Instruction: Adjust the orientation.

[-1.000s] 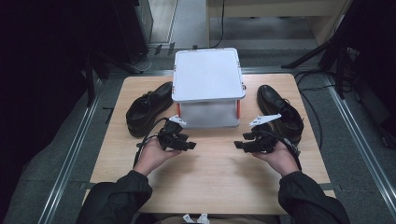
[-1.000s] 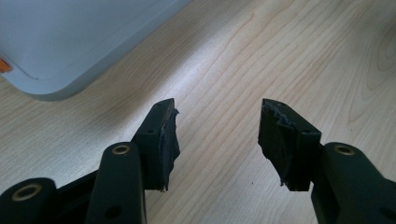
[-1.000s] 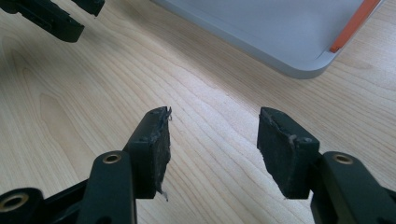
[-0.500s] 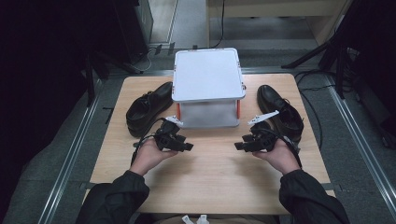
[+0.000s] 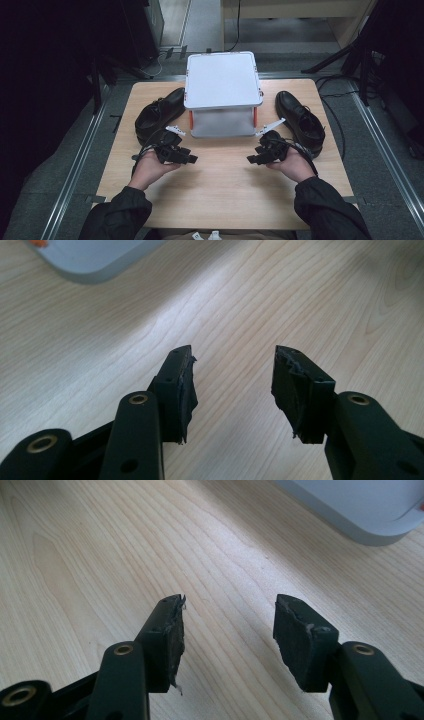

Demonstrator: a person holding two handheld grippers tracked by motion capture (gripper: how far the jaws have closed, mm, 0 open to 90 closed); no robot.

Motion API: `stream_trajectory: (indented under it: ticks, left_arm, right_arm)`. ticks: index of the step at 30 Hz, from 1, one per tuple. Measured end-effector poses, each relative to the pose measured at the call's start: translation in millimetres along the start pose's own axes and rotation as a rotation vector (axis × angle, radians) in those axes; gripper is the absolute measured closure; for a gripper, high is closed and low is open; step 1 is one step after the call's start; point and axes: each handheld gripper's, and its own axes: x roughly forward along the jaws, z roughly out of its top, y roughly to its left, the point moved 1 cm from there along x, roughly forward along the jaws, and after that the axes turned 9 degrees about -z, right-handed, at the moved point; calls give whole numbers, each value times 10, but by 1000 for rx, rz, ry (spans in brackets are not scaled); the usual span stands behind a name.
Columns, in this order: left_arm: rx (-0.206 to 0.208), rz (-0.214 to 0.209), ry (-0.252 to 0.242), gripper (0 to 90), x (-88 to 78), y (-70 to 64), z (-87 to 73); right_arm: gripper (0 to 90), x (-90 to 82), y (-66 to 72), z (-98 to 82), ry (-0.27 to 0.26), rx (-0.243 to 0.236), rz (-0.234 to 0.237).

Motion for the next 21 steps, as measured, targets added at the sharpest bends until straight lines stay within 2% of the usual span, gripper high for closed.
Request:
stream_trajectory:
  ticks: [1, 5, 11, 13, 15, 21]
  left_arm:
    - [16, 14, 0, 521, -36, 5, -4]
    - [28, 20, 10, 533, -97, 13, -2]
    - [-41, 33, 4, 524, -234, 89, 8]
    - [-60, 31, 25, 532, -341, 142, 25]
    - [-60, 41, 32, 536, -380, 157, 29]
    - [-99, 79, 30, 536, -618, 279, 86]
  right_arm:
    - [469, 13, 12, 8, 4, -4, 1]
    - [471, 22, 40, 20, 6, -12, 9]
    - [471, -13, 83, 23, -11, -41, -8]
    - [471, -12, 92, 23, -15, -55, -8]
    - [470, -8, 95, 19, -5, -55, -10]
    - [466, 21, 104, 13, 18, -53, 9]
